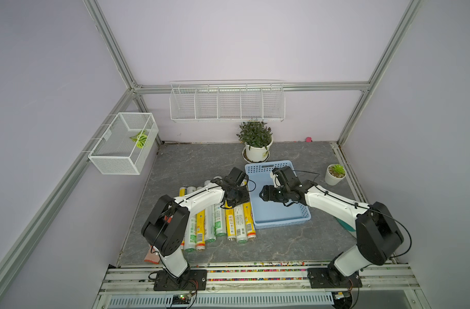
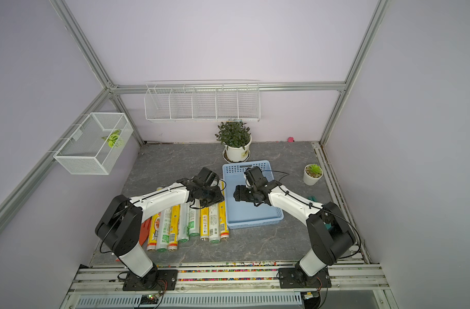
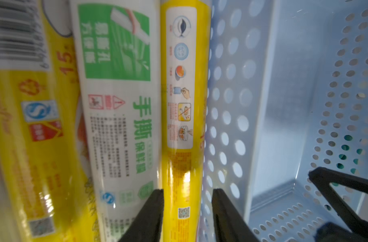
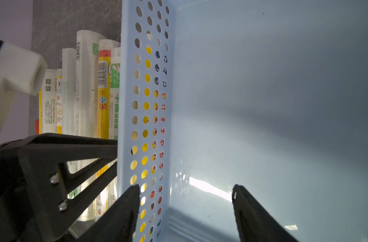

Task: Put the plastic wrap into the basket
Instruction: Pick up the plastic wrap from the center of the board.

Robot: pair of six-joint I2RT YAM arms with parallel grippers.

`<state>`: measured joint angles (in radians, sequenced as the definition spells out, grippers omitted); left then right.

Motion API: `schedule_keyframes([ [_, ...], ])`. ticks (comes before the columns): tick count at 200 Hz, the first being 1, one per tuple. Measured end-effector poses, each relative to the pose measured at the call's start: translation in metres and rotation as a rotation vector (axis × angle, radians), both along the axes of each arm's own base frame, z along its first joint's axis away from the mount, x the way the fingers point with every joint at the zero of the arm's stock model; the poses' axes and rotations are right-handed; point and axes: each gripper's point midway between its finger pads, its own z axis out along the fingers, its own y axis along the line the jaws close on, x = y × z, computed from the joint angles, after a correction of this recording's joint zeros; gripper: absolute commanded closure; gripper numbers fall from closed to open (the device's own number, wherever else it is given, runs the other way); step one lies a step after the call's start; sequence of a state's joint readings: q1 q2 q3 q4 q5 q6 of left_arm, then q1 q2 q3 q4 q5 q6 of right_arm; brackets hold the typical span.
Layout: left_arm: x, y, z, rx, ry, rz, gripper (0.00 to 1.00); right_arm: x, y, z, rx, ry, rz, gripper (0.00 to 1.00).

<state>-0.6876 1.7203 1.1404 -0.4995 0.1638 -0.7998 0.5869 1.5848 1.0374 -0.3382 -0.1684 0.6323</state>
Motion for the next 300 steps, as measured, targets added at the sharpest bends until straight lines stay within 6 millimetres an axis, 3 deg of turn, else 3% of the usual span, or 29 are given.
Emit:
schedule_keyframes([
  [52, 0.005, -0.003, -0.003, 0.014, 0.01, 0.002, 0.53, -0.004, -0.011, -0.012, -0.017, 0.022, -0.024, 0.24],
  [112, 0.005, -0.002, -0.003, 0.032, 0.013, -0.004, 0.49, -0.003, -0.01, -0.012, -0.015, 0.018, -0.024, 0.24],
  [171, 0.01, -0.001, 0.02, 0.021, -0.049, -0.01, 0.55, -0.002, -0.011, -0.011, -0.011, 0.016, -0.028, 0.24],
  [204, 0.013, -0.007, 0.003, 0.041, -0.007, -0.021, 0.58, -0.002, -0.01, -0.011, -0.007, 0.015, -0.026, 0.24],
  [232, 0.012, -0.007, -0.015, 0.074, 0.042, -0.025, 0.55, -0.002, -0.011, -0.011, -0.008, 0.015, -0.026, 0.23],
  [300, 0.016, -0.017, -0.029, 0.093, 0.076, -0.039, 0.5, -0.002, -0.011, -0.011, -0.007, 0.015, -0.026, 0.23],
])
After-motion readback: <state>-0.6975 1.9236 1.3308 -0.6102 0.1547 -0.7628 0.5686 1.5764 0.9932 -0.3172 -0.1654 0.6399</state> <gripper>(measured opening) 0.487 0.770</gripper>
